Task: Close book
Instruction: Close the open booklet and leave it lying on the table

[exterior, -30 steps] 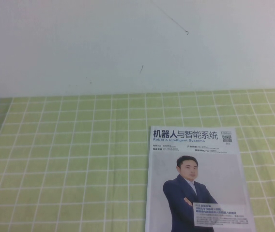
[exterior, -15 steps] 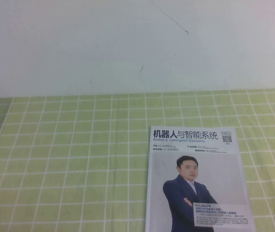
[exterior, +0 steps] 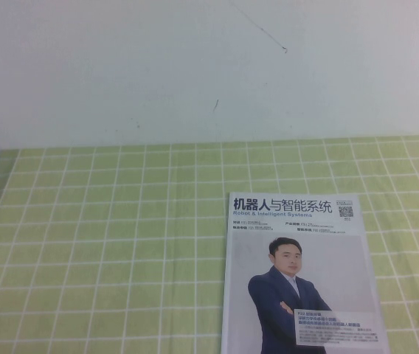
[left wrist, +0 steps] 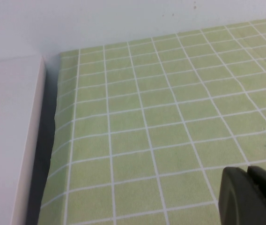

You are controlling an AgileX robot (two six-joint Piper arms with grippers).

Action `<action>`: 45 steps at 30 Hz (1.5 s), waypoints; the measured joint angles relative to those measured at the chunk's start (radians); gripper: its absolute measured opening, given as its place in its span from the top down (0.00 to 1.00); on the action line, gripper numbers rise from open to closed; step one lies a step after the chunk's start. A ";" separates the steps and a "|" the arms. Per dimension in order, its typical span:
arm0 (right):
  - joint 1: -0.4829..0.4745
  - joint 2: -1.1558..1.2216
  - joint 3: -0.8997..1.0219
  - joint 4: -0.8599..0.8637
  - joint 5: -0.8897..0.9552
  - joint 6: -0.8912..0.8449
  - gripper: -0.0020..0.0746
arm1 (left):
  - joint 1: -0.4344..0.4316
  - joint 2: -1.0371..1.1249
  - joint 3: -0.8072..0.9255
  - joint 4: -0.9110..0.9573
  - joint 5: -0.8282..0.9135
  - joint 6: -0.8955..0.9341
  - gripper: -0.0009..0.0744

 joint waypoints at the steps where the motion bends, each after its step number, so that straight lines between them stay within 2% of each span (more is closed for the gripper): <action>1: 0.008 0.000 0.000 -0.030 0.019 0.057 0.98 | 0.000 0.000 0.000 0.000 0.002 0.000 0.99; 5: 0.056 0.000 -0.002 -0.156 0.025 0.342 0.98 | 0.000 0.000 0.000 0.000 0.002 0.000 0.99; 8: 0.063 0.000 -0.002 -0.244 0.027 0.453 0.98 | 0.000 0.000 0.000 0.000 0.002 0.000 0.99; 45: 0.063 0.000 -0.003 -0.282 0.029 0.462 0.98 | 0.009 0.000 -0.001 0.000 0.006 0.000 0.99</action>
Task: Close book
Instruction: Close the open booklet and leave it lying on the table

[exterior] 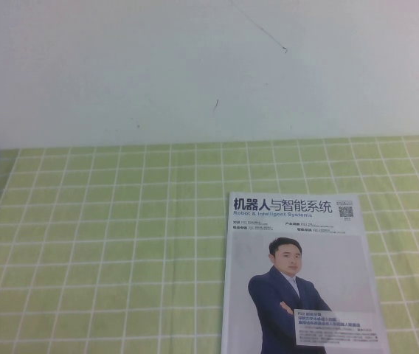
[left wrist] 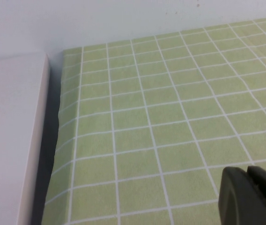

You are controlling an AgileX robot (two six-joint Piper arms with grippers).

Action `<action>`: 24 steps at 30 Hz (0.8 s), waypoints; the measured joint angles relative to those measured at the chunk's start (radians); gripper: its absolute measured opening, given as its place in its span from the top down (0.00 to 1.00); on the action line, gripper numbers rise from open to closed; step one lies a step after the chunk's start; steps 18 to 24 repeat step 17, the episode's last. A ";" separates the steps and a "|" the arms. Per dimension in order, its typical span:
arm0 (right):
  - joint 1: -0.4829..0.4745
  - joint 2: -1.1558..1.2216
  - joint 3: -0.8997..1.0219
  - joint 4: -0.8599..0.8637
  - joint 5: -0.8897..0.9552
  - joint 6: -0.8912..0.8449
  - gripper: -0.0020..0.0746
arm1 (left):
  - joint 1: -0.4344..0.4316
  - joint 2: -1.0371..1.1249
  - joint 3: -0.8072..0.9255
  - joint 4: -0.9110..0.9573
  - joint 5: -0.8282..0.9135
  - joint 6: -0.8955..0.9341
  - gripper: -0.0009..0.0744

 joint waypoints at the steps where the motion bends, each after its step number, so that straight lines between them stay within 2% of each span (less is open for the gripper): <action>1: 0.000 0.000 0.000 0.000 0.000 0.000 0.98 | 0.003 0.000 0.000 0.000 0.000 0.000 0.99; 24: 0.000 0.000 0.000 0.000 0.000 0.000 0.98 | 0.007 0.000 0.000 0.000 0.000 0.000 0.99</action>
